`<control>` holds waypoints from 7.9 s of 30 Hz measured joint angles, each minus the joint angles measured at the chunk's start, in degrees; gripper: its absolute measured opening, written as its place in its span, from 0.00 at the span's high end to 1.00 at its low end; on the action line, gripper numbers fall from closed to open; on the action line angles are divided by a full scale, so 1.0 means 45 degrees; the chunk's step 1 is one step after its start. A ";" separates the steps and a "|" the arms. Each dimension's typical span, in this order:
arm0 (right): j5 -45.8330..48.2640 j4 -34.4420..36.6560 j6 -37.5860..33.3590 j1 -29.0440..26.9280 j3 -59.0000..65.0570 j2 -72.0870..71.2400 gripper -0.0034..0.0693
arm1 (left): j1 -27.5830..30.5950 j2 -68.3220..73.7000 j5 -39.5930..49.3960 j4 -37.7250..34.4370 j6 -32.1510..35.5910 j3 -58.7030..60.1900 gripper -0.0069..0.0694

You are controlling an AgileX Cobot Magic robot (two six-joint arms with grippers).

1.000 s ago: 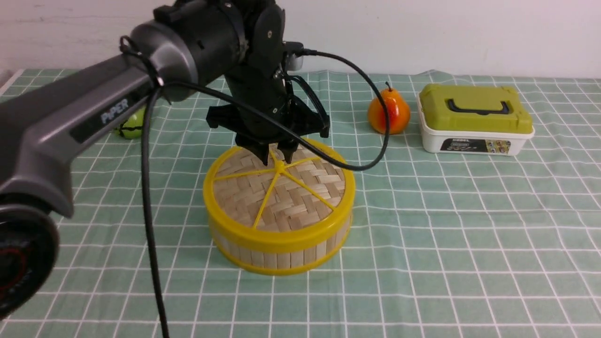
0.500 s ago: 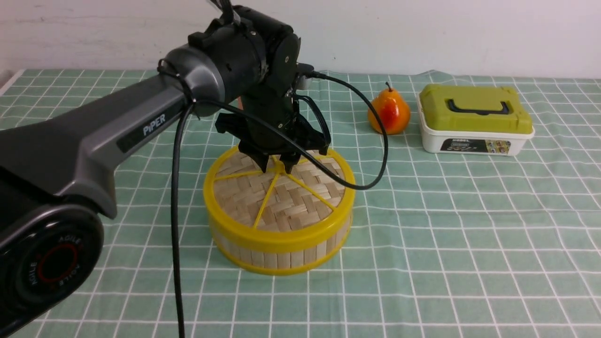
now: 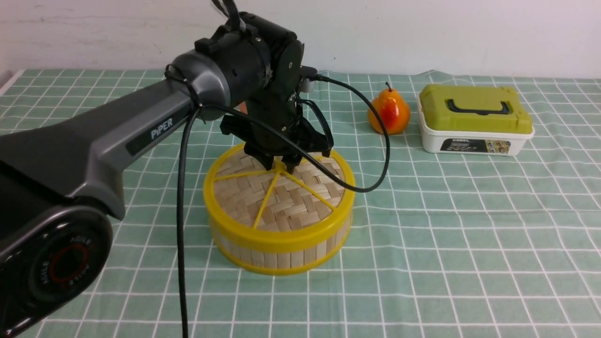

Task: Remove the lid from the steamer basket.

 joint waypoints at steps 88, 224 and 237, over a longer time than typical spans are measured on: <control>0.0000 0.0000 0.0000 0.0000 0.0000 0.0000 0.62 | -0.0013 0.0652 0.1720 -0.0050 -0.1363 -0.1541 0.44; 0.0000 0.0000 0.0000 0.0000 0.0000 0.0000 0.62 | 0.4468 -0.5204 0.1631 0.0233 -0.0469 0.4816 0.67; 0.0000 0.0000 0.0000 0.0000 0.0000 0.0000 0.62 | 0.4443 -1.1587 0.0620 -0.0545 0.1172 0.8693 0.93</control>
